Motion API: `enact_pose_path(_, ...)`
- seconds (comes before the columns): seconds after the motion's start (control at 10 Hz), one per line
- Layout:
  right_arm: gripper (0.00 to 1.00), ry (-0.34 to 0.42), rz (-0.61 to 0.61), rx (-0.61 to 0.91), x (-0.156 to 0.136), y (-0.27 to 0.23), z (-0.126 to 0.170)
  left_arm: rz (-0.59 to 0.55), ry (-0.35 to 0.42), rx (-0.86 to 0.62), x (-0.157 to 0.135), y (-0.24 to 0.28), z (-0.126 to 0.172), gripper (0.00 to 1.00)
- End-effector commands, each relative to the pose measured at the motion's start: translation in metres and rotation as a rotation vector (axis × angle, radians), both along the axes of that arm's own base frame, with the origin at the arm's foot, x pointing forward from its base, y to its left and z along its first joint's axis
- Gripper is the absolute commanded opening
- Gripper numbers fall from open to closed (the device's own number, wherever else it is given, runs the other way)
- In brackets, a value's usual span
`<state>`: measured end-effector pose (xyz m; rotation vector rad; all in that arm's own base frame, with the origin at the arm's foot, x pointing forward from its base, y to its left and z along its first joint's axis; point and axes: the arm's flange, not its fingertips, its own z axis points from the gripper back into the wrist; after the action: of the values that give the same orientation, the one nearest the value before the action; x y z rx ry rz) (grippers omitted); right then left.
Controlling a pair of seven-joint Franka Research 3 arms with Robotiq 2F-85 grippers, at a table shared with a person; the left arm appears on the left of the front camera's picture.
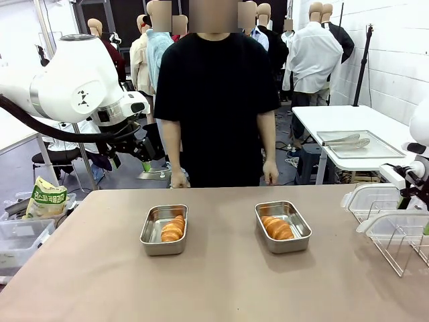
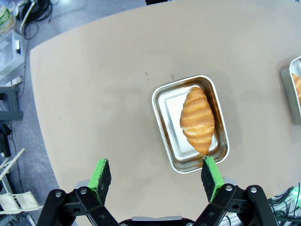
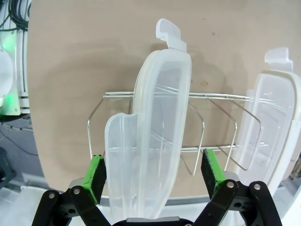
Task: Place the bread in airtight containers.
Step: Pick up one Airtight Container lid and hand it to the human.
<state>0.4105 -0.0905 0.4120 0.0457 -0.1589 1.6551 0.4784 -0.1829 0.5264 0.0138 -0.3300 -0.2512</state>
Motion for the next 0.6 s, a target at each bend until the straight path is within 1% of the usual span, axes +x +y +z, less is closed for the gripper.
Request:
enact_pose_path(0.0,1.0,0.001,0.005,-0.004,-0.0009,-0.0003,-0.0003,0.002,-0.001,0.002,-0.0005,0.0019,0.0015,1.0)
enact_pose_path(0.5,1.0,0.001,0.005,-0.004,-0.0009,-0.0003,-0.0003,0.002,-0.001,0.002,-0.0005,0.0019,0.0015,1.0)
